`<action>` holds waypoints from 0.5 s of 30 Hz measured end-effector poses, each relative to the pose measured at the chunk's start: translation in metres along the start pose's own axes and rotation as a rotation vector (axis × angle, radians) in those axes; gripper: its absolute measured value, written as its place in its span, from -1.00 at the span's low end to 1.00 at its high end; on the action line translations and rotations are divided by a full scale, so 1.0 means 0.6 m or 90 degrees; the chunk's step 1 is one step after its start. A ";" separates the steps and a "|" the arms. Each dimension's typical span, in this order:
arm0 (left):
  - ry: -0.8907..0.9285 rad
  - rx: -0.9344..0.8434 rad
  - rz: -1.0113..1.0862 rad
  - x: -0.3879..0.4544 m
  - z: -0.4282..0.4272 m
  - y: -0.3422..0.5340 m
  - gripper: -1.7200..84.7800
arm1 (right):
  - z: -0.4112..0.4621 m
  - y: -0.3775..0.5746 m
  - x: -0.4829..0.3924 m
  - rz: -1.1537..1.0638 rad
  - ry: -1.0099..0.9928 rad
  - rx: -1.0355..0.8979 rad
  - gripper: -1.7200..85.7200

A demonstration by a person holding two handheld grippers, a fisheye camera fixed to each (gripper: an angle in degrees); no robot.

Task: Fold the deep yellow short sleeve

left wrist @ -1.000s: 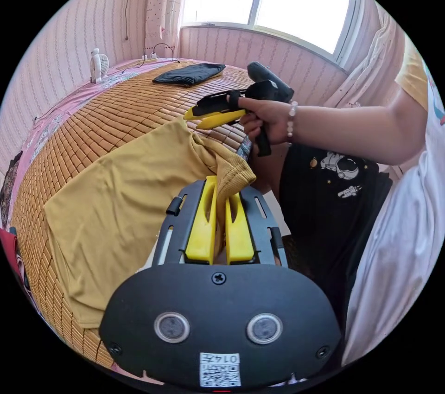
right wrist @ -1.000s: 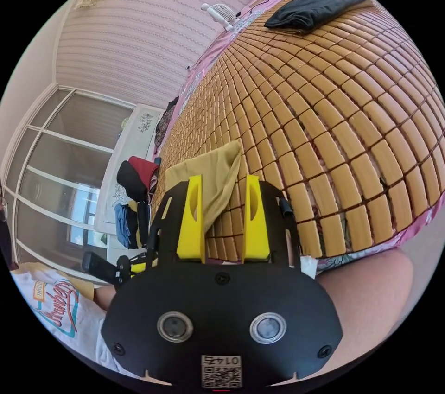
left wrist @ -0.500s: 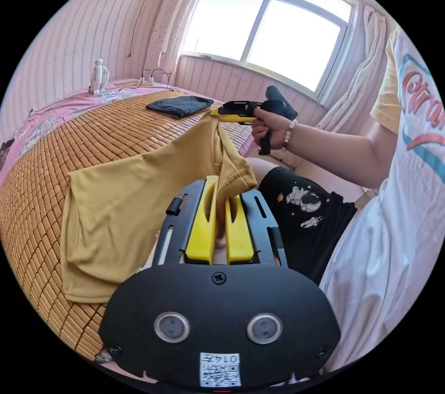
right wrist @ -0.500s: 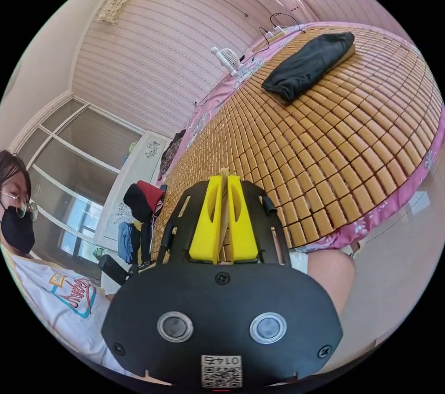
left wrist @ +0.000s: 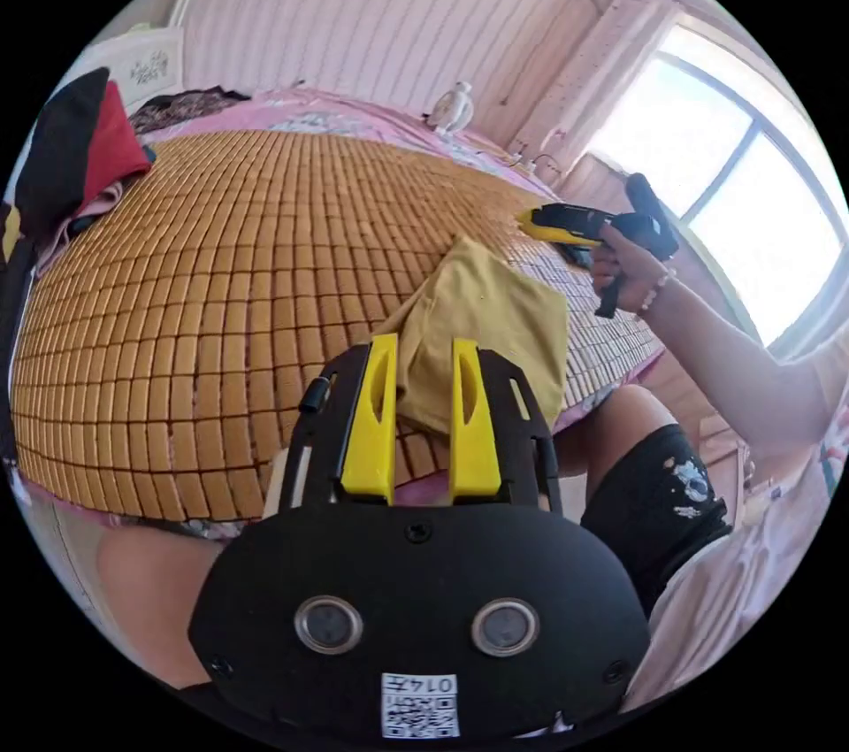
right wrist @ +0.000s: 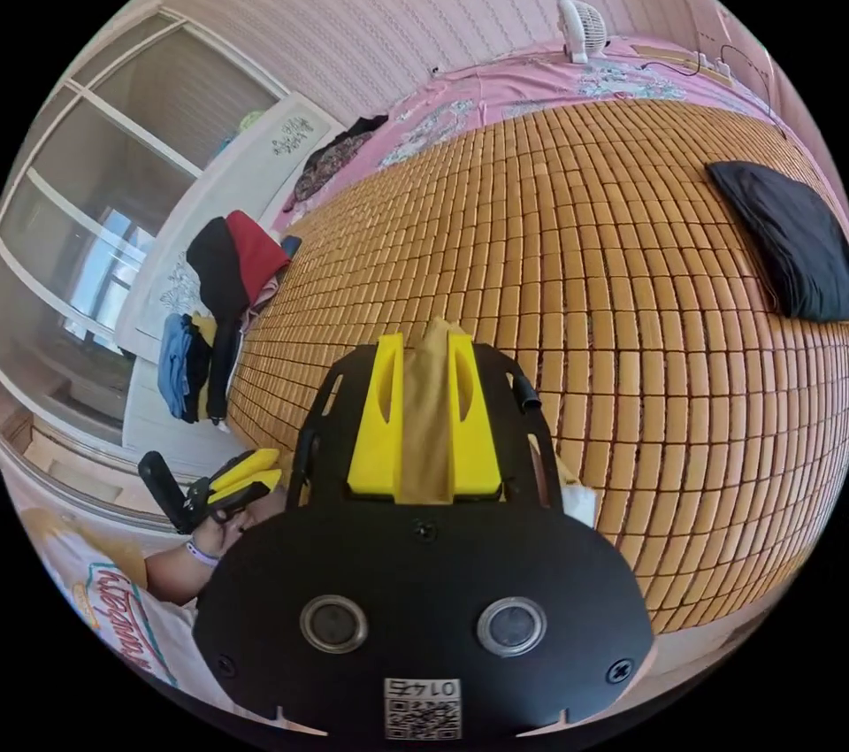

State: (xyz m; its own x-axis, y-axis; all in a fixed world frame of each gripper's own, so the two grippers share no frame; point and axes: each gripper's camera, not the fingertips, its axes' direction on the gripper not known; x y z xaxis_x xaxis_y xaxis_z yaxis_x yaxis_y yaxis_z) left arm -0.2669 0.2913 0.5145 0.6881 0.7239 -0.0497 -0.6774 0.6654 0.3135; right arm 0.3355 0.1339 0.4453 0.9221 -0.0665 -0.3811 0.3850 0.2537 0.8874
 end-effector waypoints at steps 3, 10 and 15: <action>-0.017 -0.027 -0.058 -0.042 0.002 0.001 -0.73 | 0.034 -0.003 -0.039 -0.071 0.066 0.003 -0.75; -0.063 -0.022 0.012 -0.029 0.004 -0.008 -0.69 | 0.150 -0.031 -0.086 -0.178 0.179 -0.067 -0.65; -0.106 -0.086 0.035 -0.018 0.028 -0.010 -0.73 | 0.201 -0.027 -0.105 -0.202 0.192 -0.091 -0.67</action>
State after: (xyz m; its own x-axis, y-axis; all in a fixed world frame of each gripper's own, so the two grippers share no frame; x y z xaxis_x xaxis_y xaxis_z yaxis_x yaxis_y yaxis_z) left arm -0.2662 0.2766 0.5290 0.6756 0.7266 0.1248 -0.7356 0.6529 0.1807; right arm 0.2754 0.0174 0.4862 0.6985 0.1165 -0.7060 0.6182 0.3987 0.6774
